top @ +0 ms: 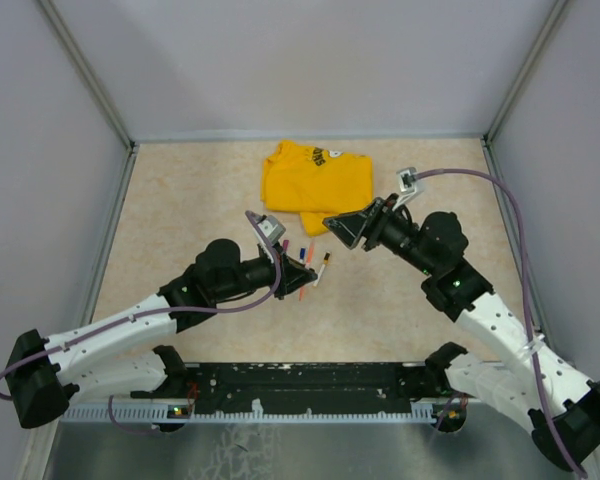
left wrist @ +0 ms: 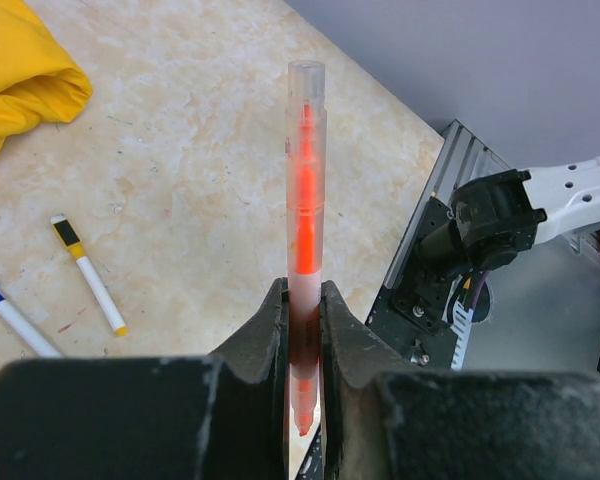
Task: Insert the pens into the pen caps
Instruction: Press the pen cap onto the pen.
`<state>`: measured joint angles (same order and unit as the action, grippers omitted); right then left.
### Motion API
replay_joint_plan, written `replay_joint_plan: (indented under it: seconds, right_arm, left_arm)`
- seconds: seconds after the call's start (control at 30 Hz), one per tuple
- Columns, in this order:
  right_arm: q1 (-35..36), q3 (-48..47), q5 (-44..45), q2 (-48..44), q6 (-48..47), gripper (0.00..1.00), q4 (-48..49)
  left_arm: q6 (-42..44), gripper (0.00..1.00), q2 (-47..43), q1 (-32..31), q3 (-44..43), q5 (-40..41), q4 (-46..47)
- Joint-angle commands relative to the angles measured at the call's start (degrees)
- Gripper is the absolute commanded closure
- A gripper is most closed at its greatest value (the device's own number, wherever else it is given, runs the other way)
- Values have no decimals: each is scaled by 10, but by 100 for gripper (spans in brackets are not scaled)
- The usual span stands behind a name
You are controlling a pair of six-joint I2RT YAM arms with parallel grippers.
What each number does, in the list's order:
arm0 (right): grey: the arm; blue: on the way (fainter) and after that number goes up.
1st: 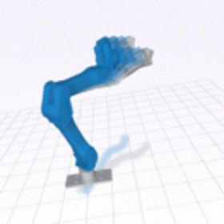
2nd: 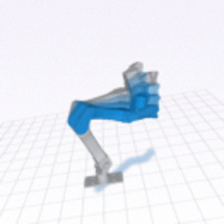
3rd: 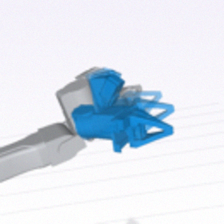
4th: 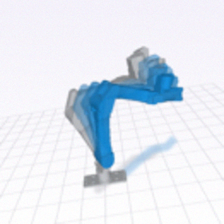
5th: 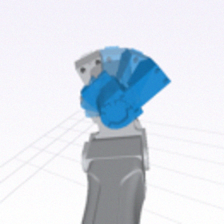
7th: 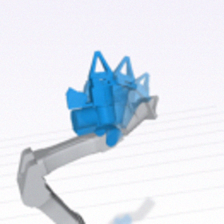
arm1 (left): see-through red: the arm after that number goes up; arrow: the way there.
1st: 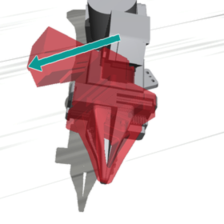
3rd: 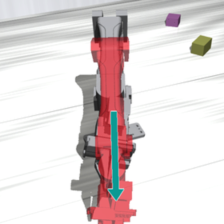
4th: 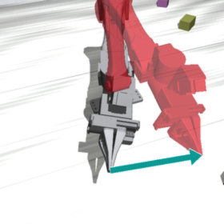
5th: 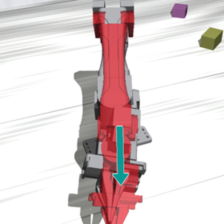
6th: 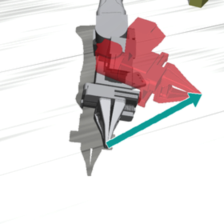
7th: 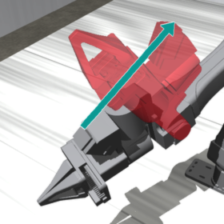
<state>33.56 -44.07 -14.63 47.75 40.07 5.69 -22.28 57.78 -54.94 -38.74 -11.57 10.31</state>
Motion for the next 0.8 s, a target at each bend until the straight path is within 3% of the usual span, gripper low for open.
replay_joint_plan:
  seconds: [0.0, 0.27, 0.53, 0.77]
  right_arm:
    - [6, -30, -43, 5, -8, 39, 47]
    - [83, -47, 3, 40, -38, 48, 25]
    - [92, -32, 15, 38, -35, 63, 26]
    - [92, -23, 11, 37, -35, 65, 27]
  left_arm:
    - [-1, 100, 2, 0, -14, -4, 10]
    - [0, 100, 3, 0, -17, -8, 10]
    - [1, 100, 3, 0, -16, -8, 9]
    - [0, 100, 4, 0, -15, -9, 13]
